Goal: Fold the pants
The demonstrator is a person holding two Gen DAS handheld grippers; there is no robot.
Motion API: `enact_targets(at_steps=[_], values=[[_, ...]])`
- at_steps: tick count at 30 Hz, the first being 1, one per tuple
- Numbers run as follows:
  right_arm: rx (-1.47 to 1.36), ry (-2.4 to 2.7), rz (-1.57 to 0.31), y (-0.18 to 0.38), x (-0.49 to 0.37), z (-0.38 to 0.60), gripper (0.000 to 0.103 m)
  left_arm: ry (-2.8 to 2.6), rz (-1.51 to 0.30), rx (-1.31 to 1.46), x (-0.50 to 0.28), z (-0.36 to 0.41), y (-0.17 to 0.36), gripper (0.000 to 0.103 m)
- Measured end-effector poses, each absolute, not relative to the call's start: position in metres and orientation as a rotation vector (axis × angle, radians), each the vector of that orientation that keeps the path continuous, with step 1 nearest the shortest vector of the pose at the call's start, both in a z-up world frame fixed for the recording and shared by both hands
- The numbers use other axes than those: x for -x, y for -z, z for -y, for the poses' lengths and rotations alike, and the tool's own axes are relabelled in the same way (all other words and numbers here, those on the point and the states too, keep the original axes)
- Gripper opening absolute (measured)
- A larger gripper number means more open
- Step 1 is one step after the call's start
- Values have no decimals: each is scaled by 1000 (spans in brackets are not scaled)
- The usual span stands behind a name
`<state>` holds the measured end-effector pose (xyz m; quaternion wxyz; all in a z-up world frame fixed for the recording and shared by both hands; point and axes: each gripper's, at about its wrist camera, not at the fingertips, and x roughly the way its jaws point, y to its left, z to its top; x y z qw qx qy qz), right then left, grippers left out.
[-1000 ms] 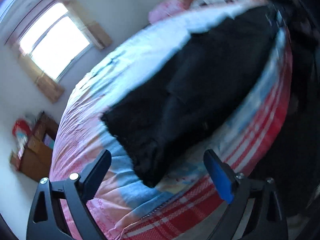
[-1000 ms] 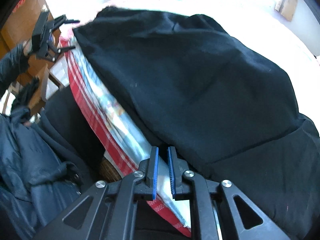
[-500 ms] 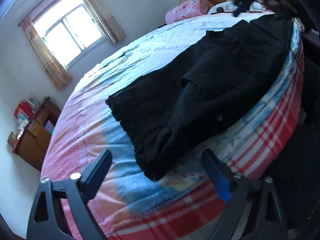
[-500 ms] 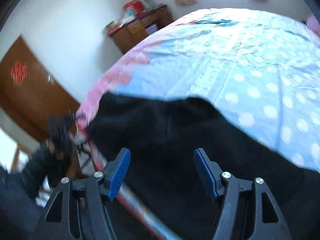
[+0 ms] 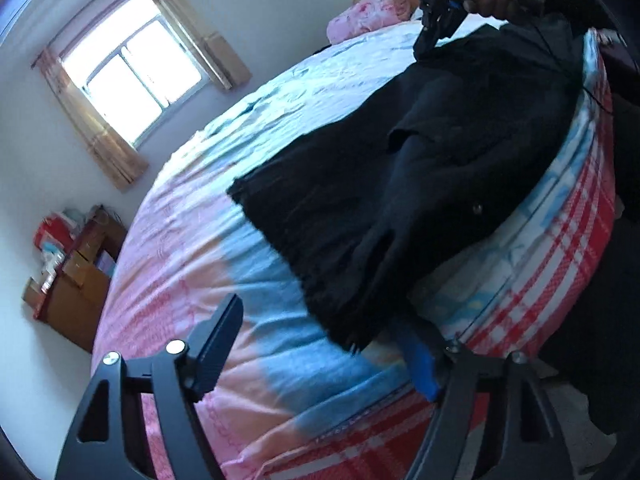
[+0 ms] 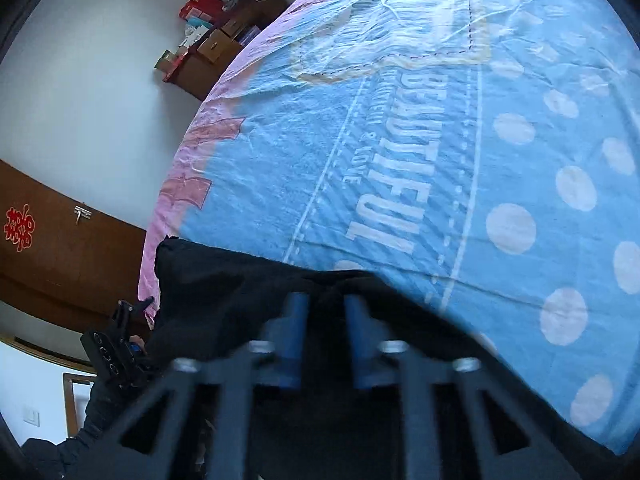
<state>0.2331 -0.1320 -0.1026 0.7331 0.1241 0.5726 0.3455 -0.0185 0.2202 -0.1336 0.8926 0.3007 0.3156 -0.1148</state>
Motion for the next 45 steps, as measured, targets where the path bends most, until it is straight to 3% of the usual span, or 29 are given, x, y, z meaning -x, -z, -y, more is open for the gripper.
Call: enact_targets(at_steps=[7,12,16,18,19,20,28,36,39,41,45], values=[[-278,-630,-1183,103,-253,149,1,178,-652,-567,33,-228,124,79],[-333,-639,-1200,113,-256,166,2,119,-629,-500,46,-239,106,79],[-345,-622,-1151,91,-227,192,5,49,-578,-462,58,-247,83,89],[-371,-604,-1102,76,-200,217,29,35,-547,-420,54,-250,68,90],[-398,-601,-1080,70,-185,231,59,40,-535,-403,49,-245,61,92],[-425,-587,-1058,66,-169,247,73,66,-511,-397,47,-233,55,94],[-569,-152,-925,54,-37,425,72,419,-474,-330,-7,-83,45,96],[-712,192,-745,44,33,557,71,828,-477,-385,-18,98,56,95],[-754,201,-733,45,32,578,65,931,-489,-419,-21,159,62,88],[-758,199,-730,46,28,580,61,988,-499,-461,-20,198,65,75],[-769,178,-728,53,26,595,55,1057,-522,-520,-16,248,72,63]])
